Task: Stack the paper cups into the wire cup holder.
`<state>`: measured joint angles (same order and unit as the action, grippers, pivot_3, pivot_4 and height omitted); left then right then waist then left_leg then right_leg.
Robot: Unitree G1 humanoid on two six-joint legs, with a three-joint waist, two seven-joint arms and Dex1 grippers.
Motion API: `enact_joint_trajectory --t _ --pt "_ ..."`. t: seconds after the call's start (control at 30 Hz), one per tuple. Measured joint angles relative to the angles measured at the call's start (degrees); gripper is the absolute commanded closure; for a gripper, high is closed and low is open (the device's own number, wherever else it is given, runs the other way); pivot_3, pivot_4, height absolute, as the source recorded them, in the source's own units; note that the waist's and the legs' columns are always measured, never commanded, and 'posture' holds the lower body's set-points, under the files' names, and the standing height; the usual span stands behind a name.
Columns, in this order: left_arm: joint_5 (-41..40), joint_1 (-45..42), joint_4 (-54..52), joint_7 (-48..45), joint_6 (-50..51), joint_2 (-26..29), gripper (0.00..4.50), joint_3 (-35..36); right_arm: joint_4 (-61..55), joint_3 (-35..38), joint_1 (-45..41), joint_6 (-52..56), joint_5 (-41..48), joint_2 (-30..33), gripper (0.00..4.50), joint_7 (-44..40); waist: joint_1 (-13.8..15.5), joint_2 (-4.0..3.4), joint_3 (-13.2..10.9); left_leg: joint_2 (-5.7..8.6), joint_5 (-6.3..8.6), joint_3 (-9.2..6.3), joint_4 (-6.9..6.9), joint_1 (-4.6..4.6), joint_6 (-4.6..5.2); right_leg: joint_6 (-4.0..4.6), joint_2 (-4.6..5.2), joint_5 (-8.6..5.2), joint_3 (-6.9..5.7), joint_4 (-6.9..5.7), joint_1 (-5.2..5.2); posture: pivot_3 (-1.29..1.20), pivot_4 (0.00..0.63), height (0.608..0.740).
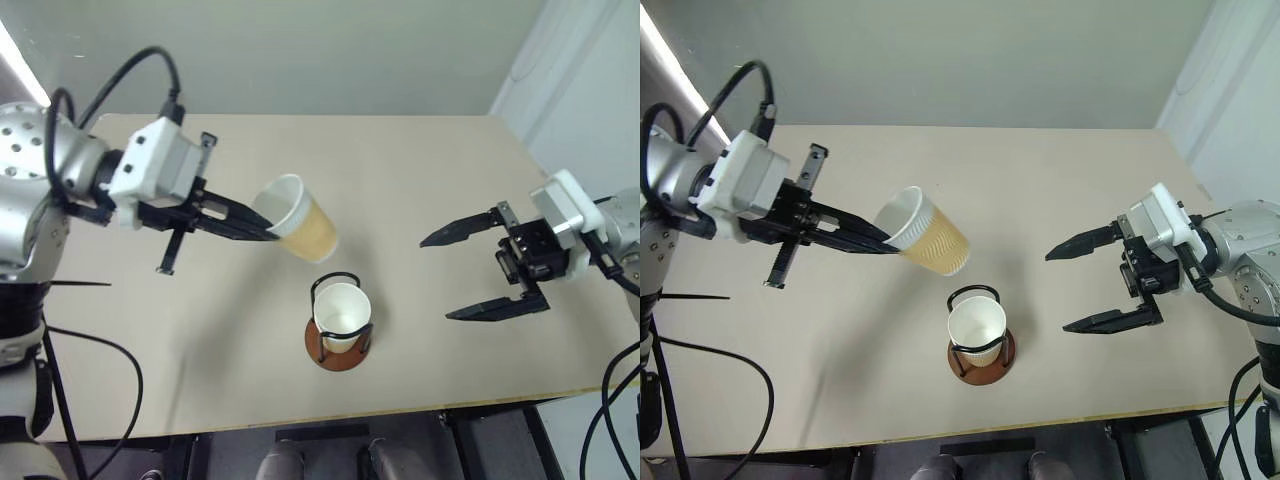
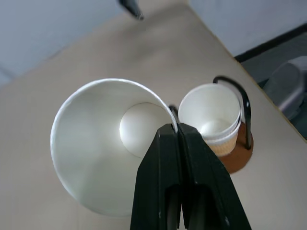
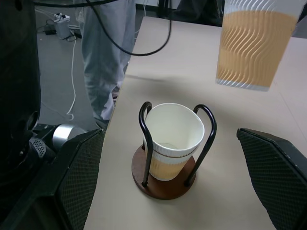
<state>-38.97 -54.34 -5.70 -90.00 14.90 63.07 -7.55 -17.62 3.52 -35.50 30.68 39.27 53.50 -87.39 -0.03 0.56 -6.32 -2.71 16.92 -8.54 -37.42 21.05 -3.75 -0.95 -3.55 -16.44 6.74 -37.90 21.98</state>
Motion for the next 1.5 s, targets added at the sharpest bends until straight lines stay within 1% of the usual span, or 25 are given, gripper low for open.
enact_joint_trajectory --t 0.13,0.23,0.37,0.53,0.7,0.9,1.07,1.27,1.4,1.5 --pt "-6.2 -3.9 -0.5 -0.1 -1.4 0.9 4.46 -6.1 -1.3 0.1 1.3 0.0 0.1 0.4 0.00 0.9 0.1 0.00 0.0 0.04 0.02 0.03 0.01 0.00 0.03 -0.14 0.00 -0.08 0.13 0.00 0.00 0.00 0.150 0.740" --pt "-8.3 -6.5 -0.5 -0.1 -3.5 1.5 4.46 -10.6 -1.6 0.1 2.0 0.0 0.1 0.4 0.00 1.7 0.1 0.00 0.0 0.06 0.02 0.05 0.02 0.00 0.04 -0.21 0.01 -0.12 0.20 0.00 0.01 0.00 0.150 0.740" --pt "-8.7 -9.2 -0.5 -0.1 -7.6 2.8 4.46 -16.9 -2.9 0.1 2.4 -0.1 0.3 0.4 0.00 2.9 0.1 0.00 0.0 0.08 0.05 0.08 0.01 -0.02 0.09 -0.25 0.01 -0.15 0.26 -0.01 0.00 0.00 0.150 0.740" --pt "-6.4 -10.3 0.3 -0.1 -13.2 2.8 4.46 -23.3 -3.4 0.1 3.3 -0.2 0.5 0.4 0.00 4.1 0.2 0.00 0.0 0.09 0.07 0.09 -0.01 0.00 0.12 -0.28 0.02 -0.17 0.29 -0.01 -0.01 0.00 0.150 0.740" --pt "-6.7 -11.8 0.3 -0.1 -15.3 3.2 4.46 -25.1 -3.9 0.4 4.6 -0.3 0.5 0.8 0.00 5.0 0.3 0.00 0.0 0.11 0.10 0.15 -0.02 0.00 0.18 -0.33 0.04 -0.19 0.34 0.00 -0.01 0.00 0.150 0.740" --pt "-4.6 -11.8 1.2 -0.1 -17.4 3.1 4.46 -26.5 -5.0 0.5 4.7 -0.3 0.9 1.2 0.00 5.9 0.3 0.00 0.0 0.13 0.12 0.18 -0.05 0.00 0.21 -0.34 0.04 -0.20 0.38 0.00 -0.02 0.00 0.150 0.740" --pt "-4.4 -11.8 1.1 -0.2 -18.2 3.3 4.46 -27.1 -5.0 0.5 4.7 -0.3 1.2 1.4 0.00 5.9 0.3 0.00 0.0 0.13 0.14 0.19 -0.08 0.00 0.25 -0.35 0.04 -0.21 0.40 -0.01 -0.02 0.00 0.150 0.740" --pt "-4.0 -11.8 1.1 -0.2 -18.9 3.2 4.46 -27.8 -4.9 2.8 2.7 1.3 5.6 0.8 0.00 7.9 0.3 0.00 0.0 0.14 0.14 0.23 -0.10 -0.01 0.25 -0.37 0.03 -0.22 0.46 -0.01 -0.02 0.00 0.150 0.740" --pt "-4.3 -11.8 0.7 -0.2 -19.0 3.3 4.46 -29.5 -4.9 2.9 2.6 1.6 6.1 0.8 0.00 8.7 0.3 0.00 0.0 0.14 0.15 0.22 -0.10 0.00 0.26 -0.37 0.04 -0.22 0.46 -0.01 -0.01 0.00 0.150 0.740" --pt "-4.4 -11.8 0.1 -0.2 -19.2 3.6 3.86 -29.7 -4.9 2.9 2.7 1.7 6.1 0.8 0.00 9.5 0.3 0.00 0.0 0.14 0.16 0.23 -0.10 0.00 0.27 -0.38 0.04 -0.22 0.47 -0.01 -0.01 0.00 0.150 0.740"
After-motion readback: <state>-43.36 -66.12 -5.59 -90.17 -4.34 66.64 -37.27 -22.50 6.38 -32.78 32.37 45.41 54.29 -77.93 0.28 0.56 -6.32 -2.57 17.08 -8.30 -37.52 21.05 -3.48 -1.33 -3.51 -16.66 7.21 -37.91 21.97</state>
